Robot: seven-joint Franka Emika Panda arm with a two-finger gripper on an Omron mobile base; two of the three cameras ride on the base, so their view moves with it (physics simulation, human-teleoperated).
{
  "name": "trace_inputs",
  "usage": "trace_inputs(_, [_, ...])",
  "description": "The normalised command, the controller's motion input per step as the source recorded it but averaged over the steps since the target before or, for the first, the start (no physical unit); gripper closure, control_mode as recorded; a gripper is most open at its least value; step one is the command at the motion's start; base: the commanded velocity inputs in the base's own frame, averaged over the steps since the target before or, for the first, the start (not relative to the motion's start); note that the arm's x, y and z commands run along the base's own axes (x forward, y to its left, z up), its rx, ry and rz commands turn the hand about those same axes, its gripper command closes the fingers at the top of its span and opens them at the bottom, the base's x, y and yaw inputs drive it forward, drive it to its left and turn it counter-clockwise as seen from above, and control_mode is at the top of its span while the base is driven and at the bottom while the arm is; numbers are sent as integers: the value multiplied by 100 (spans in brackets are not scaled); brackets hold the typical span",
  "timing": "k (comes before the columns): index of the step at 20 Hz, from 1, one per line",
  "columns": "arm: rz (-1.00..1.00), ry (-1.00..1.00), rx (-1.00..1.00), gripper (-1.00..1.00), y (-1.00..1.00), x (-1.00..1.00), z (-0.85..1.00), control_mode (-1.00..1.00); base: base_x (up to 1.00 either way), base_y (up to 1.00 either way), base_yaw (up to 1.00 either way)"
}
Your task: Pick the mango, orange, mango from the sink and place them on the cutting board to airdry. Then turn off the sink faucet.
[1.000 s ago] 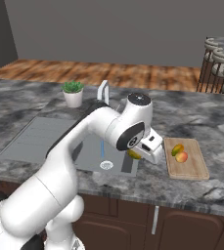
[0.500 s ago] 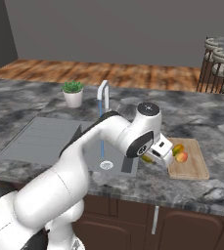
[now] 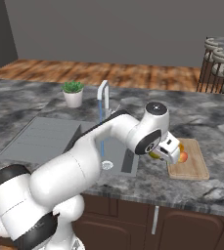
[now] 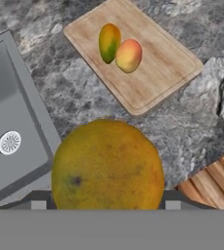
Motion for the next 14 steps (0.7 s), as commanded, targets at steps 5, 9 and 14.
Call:
trace_inputs(5, [0, 0, 0, 100, -31, 20, -13, -100, 0, 0, 0])
trace_inputs(9, [0, 0, 0, 100, -32, 17, -15, -100, 0, 0, 0])
trace_inputs(14, [0, 0, 0, 100, -31, 23, -13, -100, 0, 0, 0])
